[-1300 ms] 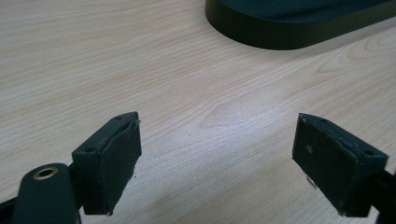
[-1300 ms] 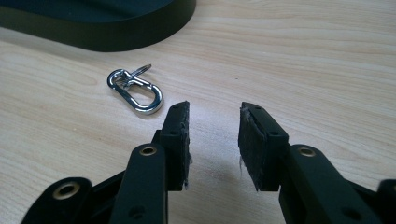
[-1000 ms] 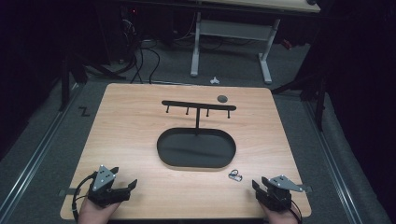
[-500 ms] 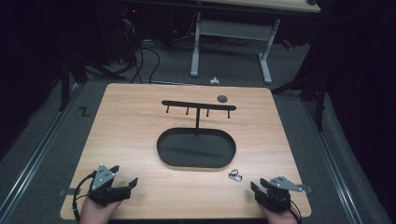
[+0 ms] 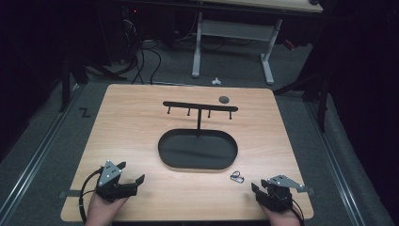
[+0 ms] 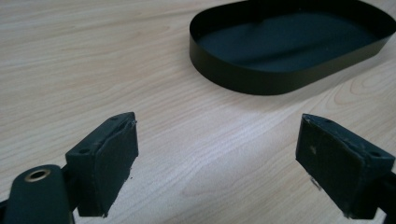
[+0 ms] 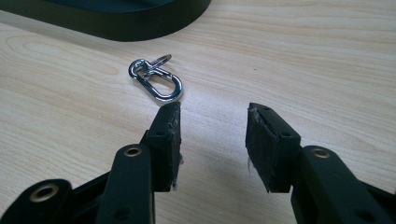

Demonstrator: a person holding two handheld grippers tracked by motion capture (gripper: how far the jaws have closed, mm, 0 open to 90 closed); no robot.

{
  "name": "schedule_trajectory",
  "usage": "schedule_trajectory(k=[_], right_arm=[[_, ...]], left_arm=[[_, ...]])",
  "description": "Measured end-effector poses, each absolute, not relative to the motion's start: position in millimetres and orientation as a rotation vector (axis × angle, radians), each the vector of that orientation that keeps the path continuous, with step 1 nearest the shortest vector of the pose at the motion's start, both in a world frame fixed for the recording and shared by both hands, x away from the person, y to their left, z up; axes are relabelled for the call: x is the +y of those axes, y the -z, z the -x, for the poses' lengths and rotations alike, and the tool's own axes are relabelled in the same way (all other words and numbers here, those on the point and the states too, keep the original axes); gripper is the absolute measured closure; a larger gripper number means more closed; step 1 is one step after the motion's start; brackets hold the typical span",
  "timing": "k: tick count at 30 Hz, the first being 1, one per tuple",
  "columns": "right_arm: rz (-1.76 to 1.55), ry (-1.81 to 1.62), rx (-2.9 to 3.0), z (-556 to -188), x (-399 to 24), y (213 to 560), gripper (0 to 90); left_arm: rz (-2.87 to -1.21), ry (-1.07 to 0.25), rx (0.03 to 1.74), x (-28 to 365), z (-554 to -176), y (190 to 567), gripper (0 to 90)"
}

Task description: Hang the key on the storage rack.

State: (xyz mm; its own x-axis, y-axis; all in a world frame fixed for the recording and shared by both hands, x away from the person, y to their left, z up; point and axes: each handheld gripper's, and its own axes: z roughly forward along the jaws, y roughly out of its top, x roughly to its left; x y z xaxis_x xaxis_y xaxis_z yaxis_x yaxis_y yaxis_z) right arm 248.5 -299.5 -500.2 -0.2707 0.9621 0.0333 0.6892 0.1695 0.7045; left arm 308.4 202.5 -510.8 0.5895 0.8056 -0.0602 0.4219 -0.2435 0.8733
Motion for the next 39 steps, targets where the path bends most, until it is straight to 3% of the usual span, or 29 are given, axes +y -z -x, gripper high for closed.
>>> schedule_trajectory(k=[9, 39], right_arm=[[-1.588, -0.77, 2.119, -261.2, -292.3, 494.7, 49.8], [-1.482, -0.411, 2.46, -300.1, -264.2, 475.0, 56.0]], left_arm=[[-1.866, -0.49, 0.987, 198.7, -314.6, 510.7, 13.5], [-1.884, -0.448, 0.939, 195.6, -313.4, 508.0, 14.5]])
